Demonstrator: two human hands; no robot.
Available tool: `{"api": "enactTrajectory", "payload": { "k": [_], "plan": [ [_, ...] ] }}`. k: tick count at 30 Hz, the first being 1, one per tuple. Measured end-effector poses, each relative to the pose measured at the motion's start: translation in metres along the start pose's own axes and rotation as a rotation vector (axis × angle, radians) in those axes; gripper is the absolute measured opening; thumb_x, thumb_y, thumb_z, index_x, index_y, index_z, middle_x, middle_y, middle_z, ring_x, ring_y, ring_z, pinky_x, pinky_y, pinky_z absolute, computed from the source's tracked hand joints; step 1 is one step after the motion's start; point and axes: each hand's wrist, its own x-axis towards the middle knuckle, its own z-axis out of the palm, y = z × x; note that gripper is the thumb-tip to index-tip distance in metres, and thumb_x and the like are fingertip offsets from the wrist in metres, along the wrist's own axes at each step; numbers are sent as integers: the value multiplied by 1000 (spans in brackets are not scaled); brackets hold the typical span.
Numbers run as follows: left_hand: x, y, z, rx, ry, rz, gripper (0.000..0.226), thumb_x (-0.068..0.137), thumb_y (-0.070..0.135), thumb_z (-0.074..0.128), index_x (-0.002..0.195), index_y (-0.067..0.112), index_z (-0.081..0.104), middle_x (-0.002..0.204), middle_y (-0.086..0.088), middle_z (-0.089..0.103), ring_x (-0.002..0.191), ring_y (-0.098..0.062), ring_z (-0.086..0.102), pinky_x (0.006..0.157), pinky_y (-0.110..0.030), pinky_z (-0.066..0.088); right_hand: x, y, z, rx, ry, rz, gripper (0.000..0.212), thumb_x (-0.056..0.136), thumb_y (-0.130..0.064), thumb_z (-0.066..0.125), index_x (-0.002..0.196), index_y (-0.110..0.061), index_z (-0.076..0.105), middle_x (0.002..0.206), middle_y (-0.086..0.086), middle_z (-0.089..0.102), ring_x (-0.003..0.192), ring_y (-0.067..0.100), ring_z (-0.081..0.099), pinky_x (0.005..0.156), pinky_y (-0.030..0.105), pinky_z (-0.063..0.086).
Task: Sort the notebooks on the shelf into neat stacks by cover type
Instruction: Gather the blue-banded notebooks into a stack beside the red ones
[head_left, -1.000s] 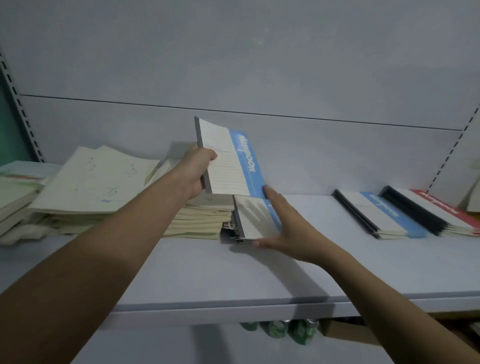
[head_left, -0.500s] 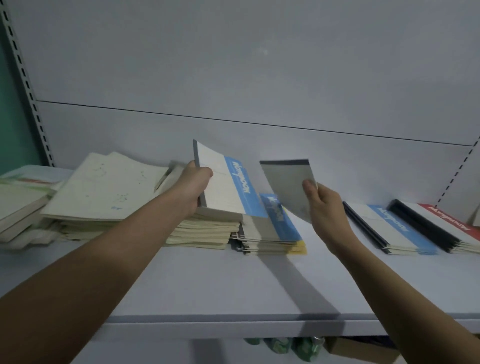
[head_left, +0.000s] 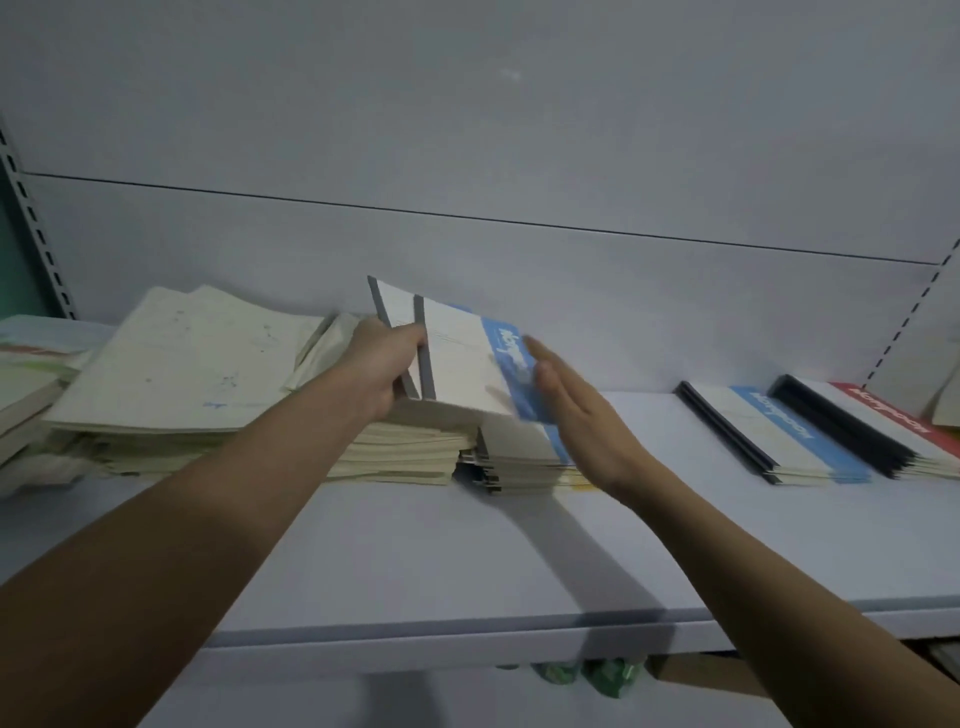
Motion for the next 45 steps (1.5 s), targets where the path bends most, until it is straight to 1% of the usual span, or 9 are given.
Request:
{"api": "enactTrajectory", "payload": {
  "k": [3, 9, 17, 21, 29, 32, 36, 41, 45],
  "plan": [
    [4, 3, -9, -68, 89, -10, 29, 89, 0, 48, 116, 1, 55, 96, -10, 67, 76, -22, 66, 56, -28, 57, 5, 21, -6, -73, 211, 91, 43, 104, -43, 26, 139, -25, 45, 138, -12, 47, 127, 5, 42, 97, 17, 27],
    [8, 38, -22, -25, 129, 87, 58, 95, 1, 39, 145, 27, 24, 103, 0, 49, 81, -19, 59, 64, -38, 59, -4, 33, 3, -747, -349, 66, 65, 95, -56, 45, 145, -15, 33, 154, -4, 32, 143, 14, 22, 113, 30, 21],
    [3, 28, -4, -16, 1, 45, 34, 91, 2, 60, 125, 1, 56, 105, -11, 66, 75, -15, 63, 56, -24, 56, -16, 32, -23, -657, -84, 72, 27, 101, -40, 41, 94, -32, 66, 92, -4, 66, 85, 25, 56, 72, 35, 43],
    [10, 35, 4, -6, 1, 85, 52, 87, -8, 57, 137, 1, 48, 116, -12, 59, 77, -14, 60, 46, -21, 54, -14, 31, -52, -385, 287, 81, 42, 102, -36, 39, 64, -17, 39, 59, -5, 41, 58, 15, 37, 53, 30, 26],
    [-13, 11, 52, -34, -88, 17, 31, 98, 0, 36, 114, 14, 59, 84, -2, 56, 67, -13, 56, 37, -17, 46, -15, 21, -82, -235, 709, -27, 33, 103, -31, 39, 87, -8, 56, 74, 0, 56, 68, 17, 50, 59, 32, 39],
    [-24, -6, 78, -60, -164, 5, 20, 101, 13, 45, 86, 14, 60, 77, -3, 62, 62, -13, 60, 42, -19, 49, -15, 14, -71, -316, 539, -122, 24, 102, -27, 43, 108, -21, 66, 78, -16, 60, 71, -4, 53, 63, 13, 39],
    [-31, -15, 106, -57, -232, 15, 22, 93, 33, 62, 106, 16, 65, 93, -4, 73, 73, -16, 69, 52, -25, 52, -25, 26, -68, -413, 92, -141, 33, 98, -39, 49, 130, -34, 59, 127, -18, 61, 116, -3, 54, 99, 20, 41],
    [-33, -36, 134, 56, -273, 78, 94, 86, -7, 57, 149, 46, 13, 120, 4, 58, 102, -22, 63, 76, -41, 59, -40, 46, -100, -253, 102, -12, 45, 96, -52, 39, 135, -36, 53, 142, -21, 46, 130, -6, 38, 105, 17, 27],
    [-44, -43, 179, 20, -275, 56, 104, 87, -5, 56, 149, 45, -11, 119, 7, 55, 91, -15, 62, 61, -32, 55, -41, 77, -137, 25, 278, 354, 51, 95, -35, 57, 143, -26, 40, 135, -6, 50, 101, 7, 57, 75, 21, 46]
  ]
}}
